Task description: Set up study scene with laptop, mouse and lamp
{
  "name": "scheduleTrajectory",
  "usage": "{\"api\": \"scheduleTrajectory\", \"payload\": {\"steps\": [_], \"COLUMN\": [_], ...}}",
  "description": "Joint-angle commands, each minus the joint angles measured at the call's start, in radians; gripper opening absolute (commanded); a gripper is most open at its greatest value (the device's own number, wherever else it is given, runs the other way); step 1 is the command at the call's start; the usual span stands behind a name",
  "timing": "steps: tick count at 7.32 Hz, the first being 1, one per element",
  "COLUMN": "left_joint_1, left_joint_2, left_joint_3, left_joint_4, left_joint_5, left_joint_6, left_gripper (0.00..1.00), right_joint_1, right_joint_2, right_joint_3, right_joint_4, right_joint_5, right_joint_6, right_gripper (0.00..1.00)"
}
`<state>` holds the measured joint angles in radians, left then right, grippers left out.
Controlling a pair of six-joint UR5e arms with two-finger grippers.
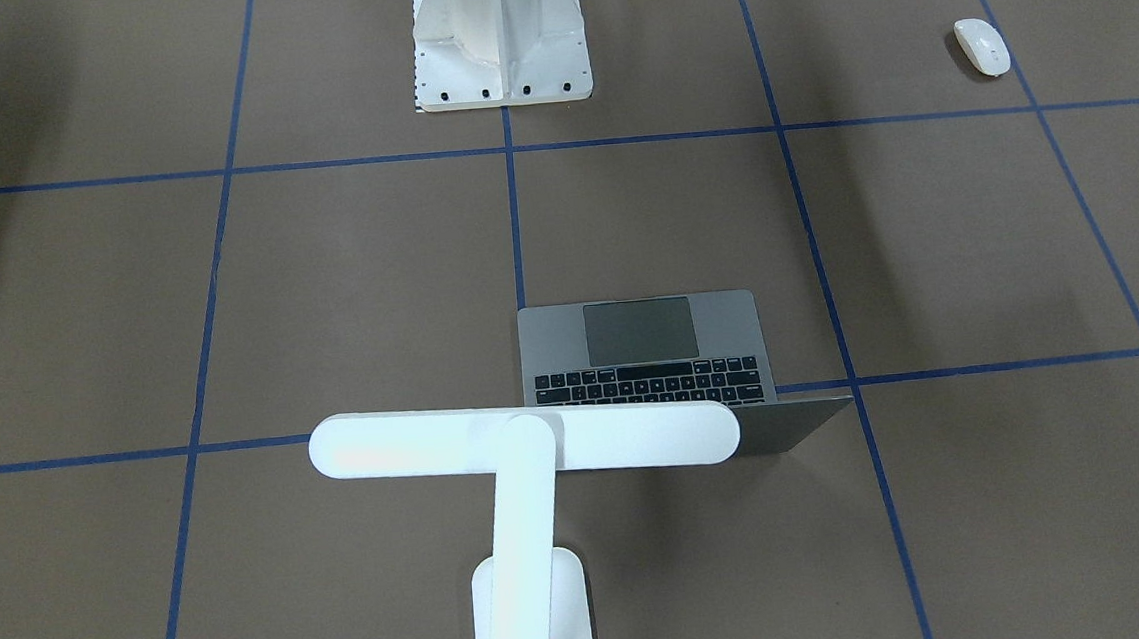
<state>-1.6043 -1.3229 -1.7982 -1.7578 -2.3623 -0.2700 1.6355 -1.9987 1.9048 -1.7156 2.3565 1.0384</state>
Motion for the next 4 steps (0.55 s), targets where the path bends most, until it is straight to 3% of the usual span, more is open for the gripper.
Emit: {"api": "scheduleTrajectory", "payload": {"steps": [1, 2, 4], "left_joint_1": [0.0, 0.0, -0.003], "left_joint_2": [0.001, 0.001, 0.01], "left_joint_3": [-0.001, -0.003, -0.004], "left_joint_4": [0.0, 0.0, 0.0], "left_joint_5": [0.0, 0.0, 0.0], "left_joint_6": [0.0, 0.0, 0.0], "left_gripper": [1.0, 1.0, 1.0], "right_joint_1": [-0.011, -0.011, -0.016], "right_joint_2": [-0.032, -0.05, -0.043], "right_joint_3": [-0.065, -0.075, -0.145], "right_joint_4": [-0.035, -0.033, -0.135], "right_joint_5": [-0.049, -0.037, 0.057], "right_joint_6": [0.017, 0.031, 0.092], "right_gripper": [1.0, 1.0, 0.99]}}
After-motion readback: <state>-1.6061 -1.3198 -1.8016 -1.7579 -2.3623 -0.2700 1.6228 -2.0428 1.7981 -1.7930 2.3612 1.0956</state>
